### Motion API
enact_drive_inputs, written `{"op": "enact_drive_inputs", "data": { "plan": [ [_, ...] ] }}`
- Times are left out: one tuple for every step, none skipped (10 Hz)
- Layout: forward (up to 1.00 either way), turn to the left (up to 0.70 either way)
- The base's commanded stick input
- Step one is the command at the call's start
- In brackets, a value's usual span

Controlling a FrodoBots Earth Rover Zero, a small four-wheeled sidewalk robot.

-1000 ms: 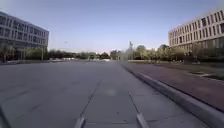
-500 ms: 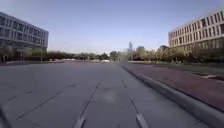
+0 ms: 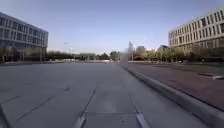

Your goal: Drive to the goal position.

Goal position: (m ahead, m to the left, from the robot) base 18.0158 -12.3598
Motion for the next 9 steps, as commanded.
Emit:
{"op": "enact_drive_inputs", "data": {
  "plan": [
    [0.6,0.0],
    [0.6,0.0],
    [0.6,0.0],
    [0.6,0.0],
    [0.6,0.0],
    [0.6,0.0],
    [0.6,0.0],
    [0.6,0.0],
    [0.6,0.0]
  ]
}}
